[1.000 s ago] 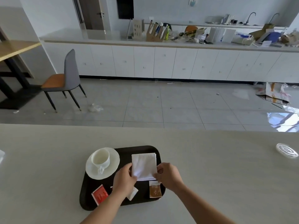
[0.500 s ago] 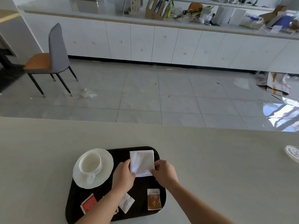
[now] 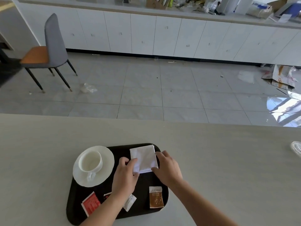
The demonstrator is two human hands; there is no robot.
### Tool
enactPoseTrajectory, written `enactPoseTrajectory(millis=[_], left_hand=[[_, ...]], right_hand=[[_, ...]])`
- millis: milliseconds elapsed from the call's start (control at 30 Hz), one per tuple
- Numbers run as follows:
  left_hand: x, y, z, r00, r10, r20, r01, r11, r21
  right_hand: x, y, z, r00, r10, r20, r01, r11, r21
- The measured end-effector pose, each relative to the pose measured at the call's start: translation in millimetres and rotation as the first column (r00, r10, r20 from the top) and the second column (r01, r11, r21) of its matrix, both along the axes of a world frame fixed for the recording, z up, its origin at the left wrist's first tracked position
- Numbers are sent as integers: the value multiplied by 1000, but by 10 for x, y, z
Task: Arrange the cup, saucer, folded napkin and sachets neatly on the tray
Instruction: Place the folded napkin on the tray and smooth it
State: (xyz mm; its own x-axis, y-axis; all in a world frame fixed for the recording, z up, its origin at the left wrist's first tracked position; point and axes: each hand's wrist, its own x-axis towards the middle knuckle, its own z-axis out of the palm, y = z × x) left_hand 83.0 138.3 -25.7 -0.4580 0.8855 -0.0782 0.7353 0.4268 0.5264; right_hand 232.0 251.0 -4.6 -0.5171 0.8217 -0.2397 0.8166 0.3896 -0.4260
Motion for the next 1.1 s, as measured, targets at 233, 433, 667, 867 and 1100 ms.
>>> enactPoseTrajectory(millis=[233,433,667,867,1100], left_hand=[[-58,-38,-57,945,-217,-243,229,973,21],[-71,-32,-90,935,-223,-276,246,968,53],[-75,104,-160,919,-264,-293,270,963,-23],[-84,58,-324,900,-310,-307,269,948,-170],[-53,29,-253,941,-248,-231,231,968,-98]], right_hand=[[-12,-21,-99,988,147,51,-152,983,101],[45,10,-144,979,191,66,-200,968,153],[37,159,-168,902,363,233,-402,902,154],[98,190,-331,865,393,311,-437,895,86],[146,100,-340,881,384,277,-434,889,148]])
